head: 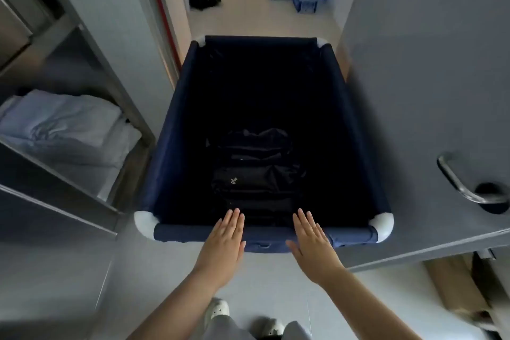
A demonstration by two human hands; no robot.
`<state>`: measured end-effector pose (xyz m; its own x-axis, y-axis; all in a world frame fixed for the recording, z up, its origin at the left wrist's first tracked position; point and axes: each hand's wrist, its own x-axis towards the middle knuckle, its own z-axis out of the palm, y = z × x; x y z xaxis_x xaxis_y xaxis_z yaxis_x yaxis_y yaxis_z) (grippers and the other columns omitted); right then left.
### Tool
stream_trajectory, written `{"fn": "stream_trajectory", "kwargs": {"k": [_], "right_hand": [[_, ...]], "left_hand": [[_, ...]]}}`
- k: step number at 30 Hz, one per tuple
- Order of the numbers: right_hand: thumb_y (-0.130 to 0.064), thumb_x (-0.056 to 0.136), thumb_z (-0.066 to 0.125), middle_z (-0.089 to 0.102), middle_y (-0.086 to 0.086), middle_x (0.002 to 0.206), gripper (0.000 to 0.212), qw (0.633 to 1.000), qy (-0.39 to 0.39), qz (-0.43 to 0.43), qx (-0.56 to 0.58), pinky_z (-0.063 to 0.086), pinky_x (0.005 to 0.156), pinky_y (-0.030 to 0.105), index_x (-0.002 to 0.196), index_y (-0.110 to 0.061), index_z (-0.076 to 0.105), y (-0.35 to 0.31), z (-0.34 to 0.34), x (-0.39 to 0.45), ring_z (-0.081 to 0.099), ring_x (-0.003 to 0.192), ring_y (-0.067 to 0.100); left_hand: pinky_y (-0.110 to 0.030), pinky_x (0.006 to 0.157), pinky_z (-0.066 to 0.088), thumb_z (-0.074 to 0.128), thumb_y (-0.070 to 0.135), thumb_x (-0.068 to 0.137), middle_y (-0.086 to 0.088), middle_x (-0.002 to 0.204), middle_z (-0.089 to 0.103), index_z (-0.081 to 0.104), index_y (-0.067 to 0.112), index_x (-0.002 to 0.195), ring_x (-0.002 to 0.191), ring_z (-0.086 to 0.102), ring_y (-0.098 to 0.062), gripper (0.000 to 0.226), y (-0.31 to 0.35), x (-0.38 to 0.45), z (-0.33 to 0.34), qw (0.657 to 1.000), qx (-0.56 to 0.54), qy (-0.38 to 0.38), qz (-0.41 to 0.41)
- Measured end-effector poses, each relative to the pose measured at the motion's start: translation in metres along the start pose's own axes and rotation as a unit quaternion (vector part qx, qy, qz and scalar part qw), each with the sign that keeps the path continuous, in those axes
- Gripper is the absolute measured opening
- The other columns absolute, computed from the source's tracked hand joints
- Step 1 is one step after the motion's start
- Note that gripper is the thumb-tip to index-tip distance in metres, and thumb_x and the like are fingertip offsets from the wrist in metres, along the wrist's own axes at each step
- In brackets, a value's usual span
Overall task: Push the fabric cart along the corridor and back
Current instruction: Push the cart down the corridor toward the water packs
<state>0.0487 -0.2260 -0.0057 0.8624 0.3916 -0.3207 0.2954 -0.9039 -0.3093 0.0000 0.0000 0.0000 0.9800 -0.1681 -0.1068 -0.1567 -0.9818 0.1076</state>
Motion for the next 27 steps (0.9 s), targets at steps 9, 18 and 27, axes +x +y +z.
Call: {"fn": "stream_trajectory", "kwargs": {"k": [9, 18, 27], "right_hand": [[-0.039, 0.1, 0.023, -0.008, 0.004, 0.158, 0.062, 0.993, 0.004, -0.049, -0.104, -0.011, 0.113, 0.032, 0.147, -0.013, -0.008, 0.021, 0.013, -0.002, -0.014, 0.142, 0.02], [-0.05, 0.061, 0.079, 0.054, 0.018, 0.132, 0.088, 0.977, 0.105, -0.079, -0.168, 0.029, 0.108, 0.049, 0.129, -0.002, 0.051, 0.015, 0.018, -0.007, 0.049, 0.122, 0.035], [-0.055, 0.093, 0.031, -0.019, 0.01, 0.153, 0.084, 0.981, 0.036, -0.058, -0.179, -0.021, 0.107, 0.044, 0.135, -0.014, -0.03, 0.023, 0.021, 0.016, -0.02, 0.139, 0.032]], "left_hand": [[-0.043, 0.109, 0.027, 0.018, 0.032, 0.094, -0.015, 0.146, 0.035, 0.034, 0.0, 0.139, 0.134, 0.034, -0.028, 0.058, 0.011, -0.003, 0.014, 0.999, 0.019, -0.019, -0.045], [-0.046, 0.11, 0.027, 0.045, 0.033, 0.094, -0.016, 0.149, 0.026, 0.023, 0.0, 0.142, 0.137, 0.025, -0.029, 0.062, 0.009, -0.007, 0.016, 0.999, 0.02, -0.011, -0.026], [-0.037, 0.112, -0.015, 0.023, 0.037, 0.101, -0.006, 0.149, -0.025, -0.025, 0.01, 0.137, 0.138, -0.021, -0.024, 0.066, -0.005, 0.013, 0.022, 0.999, 0.025, -0.044, -0.02]]}}
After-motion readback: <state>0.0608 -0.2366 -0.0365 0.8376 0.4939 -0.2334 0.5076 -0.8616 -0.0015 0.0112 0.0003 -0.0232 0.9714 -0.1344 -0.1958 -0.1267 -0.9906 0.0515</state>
